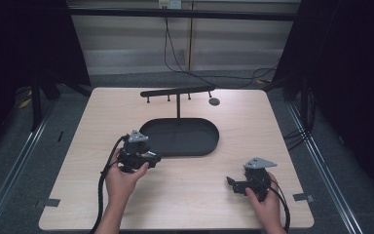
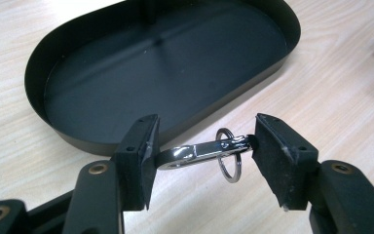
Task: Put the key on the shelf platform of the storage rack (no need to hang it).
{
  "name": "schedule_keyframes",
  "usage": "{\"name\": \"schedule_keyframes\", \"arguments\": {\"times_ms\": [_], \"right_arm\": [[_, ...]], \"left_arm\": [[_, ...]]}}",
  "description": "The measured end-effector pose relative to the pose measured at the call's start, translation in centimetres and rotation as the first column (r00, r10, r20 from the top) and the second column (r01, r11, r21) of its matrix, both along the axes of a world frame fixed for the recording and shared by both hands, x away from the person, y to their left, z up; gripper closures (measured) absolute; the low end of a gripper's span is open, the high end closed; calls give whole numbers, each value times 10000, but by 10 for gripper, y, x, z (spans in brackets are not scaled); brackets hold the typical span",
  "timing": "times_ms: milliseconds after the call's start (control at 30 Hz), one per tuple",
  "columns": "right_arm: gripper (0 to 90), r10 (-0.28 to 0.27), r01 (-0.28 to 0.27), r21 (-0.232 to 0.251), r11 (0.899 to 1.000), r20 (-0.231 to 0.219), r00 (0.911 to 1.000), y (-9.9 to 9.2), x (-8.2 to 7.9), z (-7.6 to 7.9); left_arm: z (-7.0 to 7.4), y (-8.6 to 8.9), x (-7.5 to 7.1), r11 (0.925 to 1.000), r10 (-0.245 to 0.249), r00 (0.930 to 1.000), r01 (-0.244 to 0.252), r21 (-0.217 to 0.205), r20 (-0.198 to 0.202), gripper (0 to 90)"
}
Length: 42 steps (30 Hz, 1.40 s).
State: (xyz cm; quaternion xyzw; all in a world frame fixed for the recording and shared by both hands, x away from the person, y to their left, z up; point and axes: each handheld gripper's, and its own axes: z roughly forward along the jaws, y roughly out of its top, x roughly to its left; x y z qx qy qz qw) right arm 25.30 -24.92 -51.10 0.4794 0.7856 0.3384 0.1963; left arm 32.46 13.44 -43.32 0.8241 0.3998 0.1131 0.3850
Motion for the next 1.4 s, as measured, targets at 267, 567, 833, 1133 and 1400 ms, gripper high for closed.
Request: {"name": "schedule_keyframes", "arguments": {"times_ms": [267, 567, 833, 1133, 1400], "right_arm": [[149, -3, 3, 4, 10000, -3, 10000, 0, 0, 0], [149, -2, 2, 2, 10000, -3, 10000, 0, 0, 0], [149, -2, 2, 5, 10000, -3, 10000, 0, 0, 0], [149, 3, -3, 0, 10000, 1, 10000, 0, 0, 0], [149, 6, -6, -5, 10000, 1, 10000, 0, 0, 0]], "left_arm": [[5, -5, 8, 9999, 118, 9999, -118, -86, 59, 436], [7, -7, 20, 9997, 198, 9998, -199, -108, -81, 435], [11, -11, 28, 9992, 373, 9993, -372, -132, 77, 436], [14, -17, 37, 9989, 450, 9990, -450, -90, 50, 435], [16, -21, 43, 9977, 665, 9976, -662, -149, 193, 436]]}}
